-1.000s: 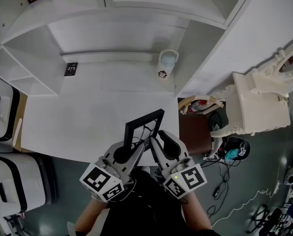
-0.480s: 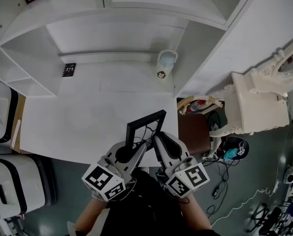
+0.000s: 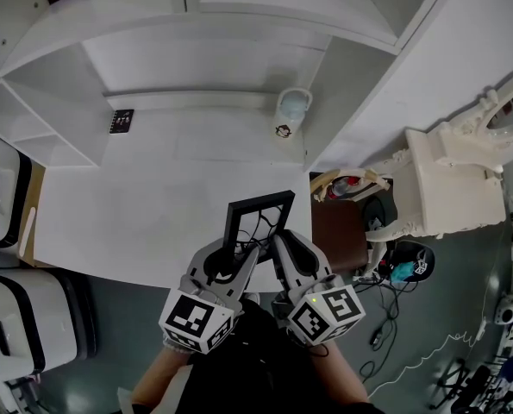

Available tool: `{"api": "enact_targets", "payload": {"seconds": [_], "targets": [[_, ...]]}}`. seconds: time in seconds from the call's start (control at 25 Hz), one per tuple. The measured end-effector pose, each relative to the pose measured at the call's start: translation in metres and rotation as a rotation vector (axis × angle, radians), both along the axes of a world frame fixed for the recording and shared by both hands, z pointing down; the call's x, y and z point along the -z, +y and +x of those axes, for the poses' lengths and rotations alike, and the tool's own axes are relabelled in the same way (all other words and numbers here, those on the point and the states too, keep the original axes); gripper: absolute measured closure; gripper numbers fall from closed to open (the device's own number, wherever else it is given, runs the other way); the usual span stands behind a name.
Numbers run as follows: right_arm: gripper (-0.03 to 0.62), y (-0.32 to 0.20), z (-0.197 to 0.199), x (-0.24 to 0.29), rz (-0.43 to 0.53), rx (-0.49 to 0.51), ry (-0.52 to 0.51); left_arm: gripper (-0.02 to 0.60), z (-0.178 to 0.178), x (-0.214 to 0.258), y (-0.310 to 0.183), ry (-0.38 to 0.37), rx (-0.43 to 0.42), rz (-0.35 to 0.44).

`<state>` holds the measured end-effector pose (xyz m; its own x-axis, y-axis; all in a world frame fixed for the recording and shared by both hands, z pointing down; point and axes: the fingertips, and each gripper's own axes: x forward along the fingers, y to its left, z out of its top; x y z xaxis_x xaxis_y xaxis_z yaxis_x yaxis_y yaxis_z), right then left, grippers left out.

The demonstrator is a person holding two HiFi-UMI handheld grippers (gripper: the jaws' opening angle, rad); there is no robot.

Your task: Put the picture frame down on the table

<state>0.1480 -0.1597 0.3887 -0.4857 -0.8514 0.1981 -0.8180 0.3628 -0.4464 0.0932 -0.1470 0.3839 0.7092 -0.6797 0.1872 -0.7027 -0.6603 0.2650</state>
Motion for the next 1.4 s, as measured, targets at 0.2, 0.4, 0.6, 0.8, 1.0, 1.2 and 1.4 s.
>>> {"api": "enact_targets", "payload": {"seconds": [0.2, 0.4, 0.6, 0.8, 1.0, 1.2, 1.4], "targets": [[0.528, -0.001, 0.003, -0.002, 0.000, -0.034, 0.035, 0.470, -0.003, -0.003, -0.002, -0.068, 0.022, 0.012], [0.528, -0.003, 0.003, -0.004, 0.003, -0.044, 0.075, 0.442, -0.007, -0.007, -0.004, -0.125, 0.059, 0.023], [0.528, -0.003, 0.004, -0.006, -0.007, -0.057, 0.088, 0.422, -0.007, -0.011, -0.005, -0.177, 0.074, 0.027], [0.528, -0.003, 0.005, -0.010, -0.016, -0.075, 0.105, 0.402, -0.010, -0.016, -0.008, -0.218, 0.107, 0.020], [0.528, -0.003, 0.009, -0.015, -0.030, -0.100, 0.109, 0.396, -0.010, -0.022, -0.009, -0.212, 0.097, -0.008], [0.528, -0.005, 0.016, -0.017, -0.037, -0.122, 0.119, 0.396, -0.014, -0.020, -0.011, -0.204, 0.107, -0.007], [0.528, -0.005, 0.019, -0.021, -0.050, -0.136, 0.139, 0.396, -0.017, -0.014, -0.013, -0.250, 0.145, 0.046]]}}
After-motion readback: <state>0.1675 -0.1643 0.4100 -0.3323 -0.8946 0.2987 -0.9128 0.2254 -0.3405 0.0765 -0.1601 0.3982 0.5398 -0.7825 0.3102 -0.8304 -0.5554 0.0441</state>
